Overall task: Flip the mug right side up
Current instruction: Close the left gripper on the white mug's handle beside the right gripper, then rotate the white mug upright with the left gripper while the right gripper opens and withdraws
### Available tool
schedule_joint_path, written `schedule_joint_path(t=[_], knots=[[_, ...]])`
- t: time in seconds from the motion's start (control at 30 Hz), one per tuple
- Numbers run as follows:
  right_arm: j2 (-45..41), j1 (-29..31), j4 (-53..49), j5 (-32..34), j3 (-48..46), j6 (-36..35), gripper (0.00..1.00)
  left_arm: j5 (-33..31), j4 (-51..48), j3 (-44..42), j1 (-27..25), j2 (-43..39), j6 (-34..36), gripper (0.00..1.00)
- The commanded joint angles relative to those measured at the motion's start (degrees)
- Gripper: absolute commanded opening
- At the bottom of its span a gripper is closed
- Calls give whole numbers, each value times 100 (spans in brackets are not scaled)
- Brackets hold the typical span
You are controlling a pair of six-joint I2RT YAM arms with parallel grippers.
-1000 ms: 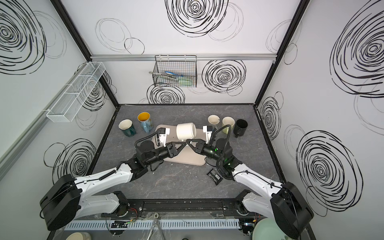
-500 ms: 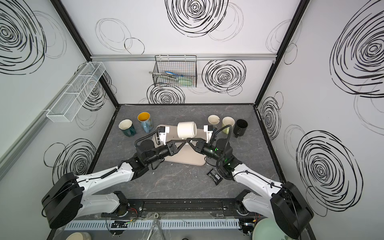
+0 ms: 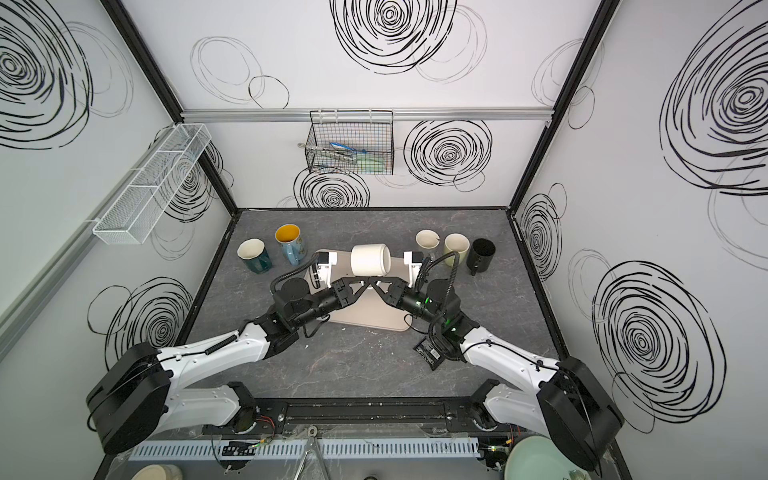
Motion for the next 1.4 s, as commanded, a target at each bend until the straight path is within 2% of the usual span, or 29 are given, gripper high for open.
schedule_joint_path(t=[0.0, 0.17, 0.3, 0.47, 0.63, 0.77, 0.9, 0.97, 1.07, 1.37], knots=[[36, 226, 664, -383, 236, -5, 0, 38, 1069, 210, -10, 26, -210, 33], [62, 229, 644, -350, 201, 4, 0, 78, 1380, 210, 8, 19, -272, 22], [80, 195, 607, -366, 192, -9, 0, 159, 1466, 193, 17, -12, -238, 1], [113, 142, 277, -357, 305, -126, 0, 150, 1310, 168, 1, -129, -73, 0], [124, 103, -65, -289, 366, -288, 8, 25, 633, 286, -27, -289, 359, 0], [78, 40, -257, -226, 363, -325, 16, -336, -95, 459, -33, -404, 585, 0], [-18, -81, -447, -216, 385, -325, 18, -490, -611, 794, -45, -422, 941, 0], [-67, -128, -581, -208, 402, -372, 24, -573, -989, 943, -44, -406, 1155, 0], [-127, -182, -853, -157, 461, -508, 43, -733, -1469, 1137, -43, -376, 1426, 0], [-221, -244, -1197, -101, 517, -697, 72, -1003, -1972, 1371, -19, -171, 1743, 0]])
